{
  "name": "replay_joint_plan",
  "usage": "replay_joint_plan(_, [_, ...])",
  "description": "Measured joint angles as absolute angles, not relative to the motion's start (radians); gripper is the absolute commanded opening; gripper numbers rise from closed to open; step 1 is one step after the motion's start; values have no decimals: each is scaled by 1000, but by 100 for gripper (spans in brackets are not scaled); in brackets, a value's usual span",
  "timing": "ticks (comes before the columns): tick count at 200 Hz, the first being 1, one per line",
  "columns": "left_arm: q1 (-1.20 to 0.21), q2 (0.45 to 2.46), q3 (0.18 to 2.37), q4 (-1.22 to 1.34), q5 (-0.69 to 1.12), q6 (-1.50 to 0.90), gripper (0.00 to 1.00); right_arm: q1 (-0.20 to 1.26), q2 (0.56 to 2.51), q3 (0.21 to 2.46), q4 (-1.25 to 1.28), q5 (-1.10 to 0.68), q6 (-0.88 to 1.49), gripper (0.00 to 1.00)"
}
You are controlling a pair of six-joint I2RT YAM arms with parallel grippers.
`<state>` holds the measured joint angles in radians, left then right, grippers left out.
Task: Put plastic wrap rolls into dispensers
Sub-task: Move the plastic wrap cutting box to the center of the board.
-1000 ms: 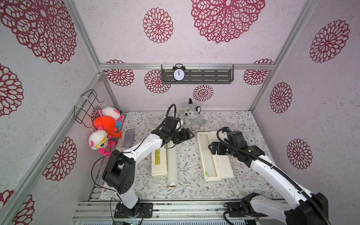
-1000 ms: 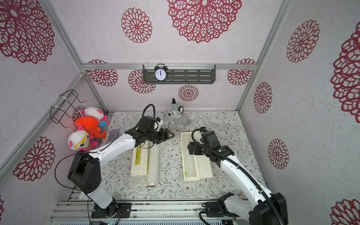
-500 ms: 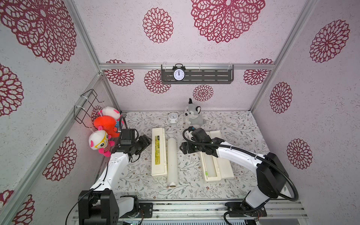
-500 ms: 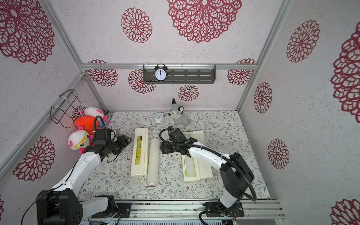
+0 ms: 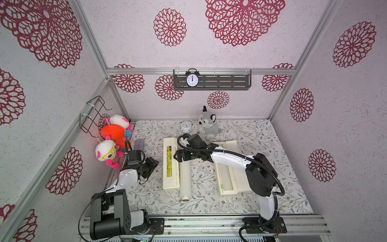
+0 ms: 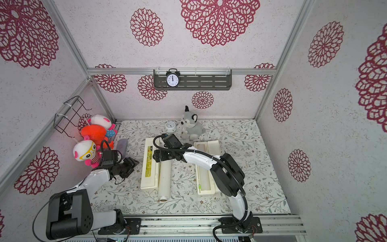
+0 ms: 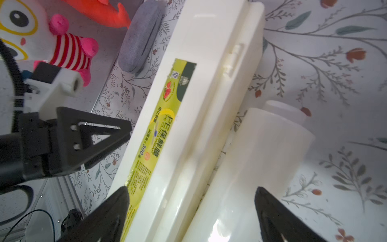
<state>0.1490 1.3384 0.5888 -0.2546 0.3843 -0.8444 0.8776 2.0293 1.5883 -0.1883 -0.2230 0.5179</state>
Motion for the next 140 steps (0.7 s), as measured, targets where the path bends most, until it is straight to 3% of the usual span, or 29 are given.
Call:
replay_joint_plan(43, [83,1361,545,-163,409,-887,62,890,2133,1694,-228,-269,516,98])
replay_joint_plan(140, [-114,1332,445,-12,379,-1028,62,902,2123,1700,-378,-216,461,99])
